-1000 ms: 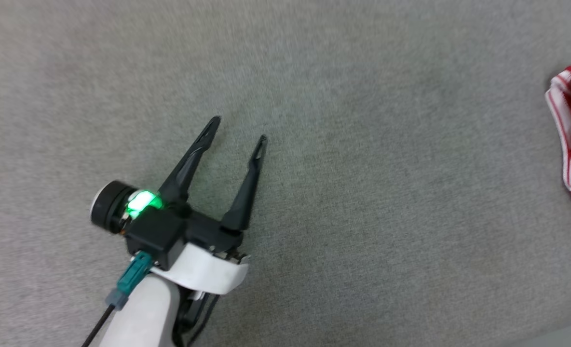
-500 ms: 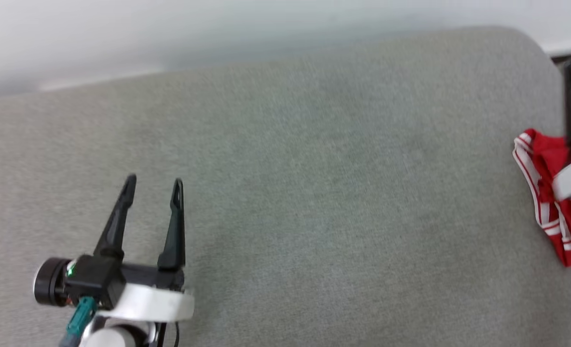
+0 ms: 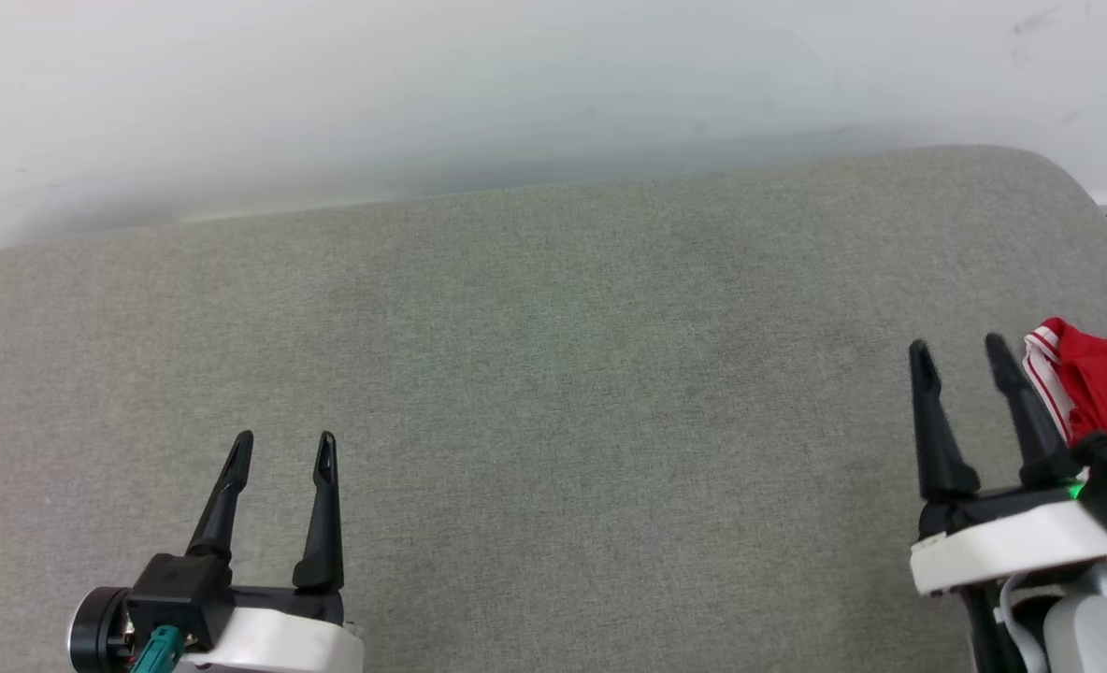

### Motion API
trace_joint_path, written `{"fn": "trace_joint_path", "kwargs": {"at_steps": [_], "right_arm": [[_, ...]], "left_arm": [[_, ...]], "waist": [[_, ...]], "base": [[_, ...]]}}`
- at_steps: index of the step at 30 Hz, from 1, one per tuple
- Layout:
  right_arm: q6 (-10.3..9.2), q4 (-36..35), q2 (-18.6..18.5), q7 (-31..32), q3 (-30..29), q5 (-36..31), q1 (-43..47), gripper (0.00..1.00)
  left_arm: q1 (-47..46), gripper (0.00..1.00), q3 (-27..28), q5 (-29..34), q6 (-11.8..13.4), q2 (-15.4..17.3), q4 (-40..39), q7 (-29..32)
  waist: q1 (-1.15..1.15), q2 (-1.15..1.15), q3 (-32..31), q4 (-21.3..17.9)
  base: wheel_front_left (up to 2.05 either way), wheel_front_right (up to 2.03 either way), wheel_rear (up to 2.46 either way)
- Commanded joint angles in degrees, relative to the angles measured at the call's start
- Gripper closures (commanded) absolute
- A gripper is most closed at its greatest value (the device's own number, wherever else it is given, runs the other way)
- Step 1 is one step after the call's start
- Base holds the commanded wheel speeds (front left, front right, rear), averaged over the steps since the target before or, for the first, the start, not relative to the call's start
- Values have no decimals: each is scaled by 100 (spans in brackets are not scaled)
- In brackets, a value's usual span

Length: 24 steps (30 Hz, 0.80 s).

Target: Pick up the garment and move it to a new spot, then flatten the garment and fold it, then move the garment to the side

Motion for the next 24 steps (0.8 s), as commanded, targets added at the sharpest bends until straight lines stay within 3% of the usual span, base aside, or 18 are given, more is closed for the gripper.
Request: {"fn": "trace_joint_path", "kwargs": {"at_steps": [1,8,24], "right_arm": [[-3,25,58,-46,11,-61,117,0],[-3,56,286,-251,-49,-137,481,0],[-3,65,365,-300,140,-411,481,0]], "left_arm": [[42,0,-5,-16,-22,-35,16,-14],[160,0,-3,-96,-63,-93,137,-14],[129,0,110,-311,-143,-144,171,-14]], "waist": [[1,0,-35,25],[1,0,-90,45],[1,0,-106,77]], "base": [[0,0,0],[0,0,0],[0,0,0]]}}
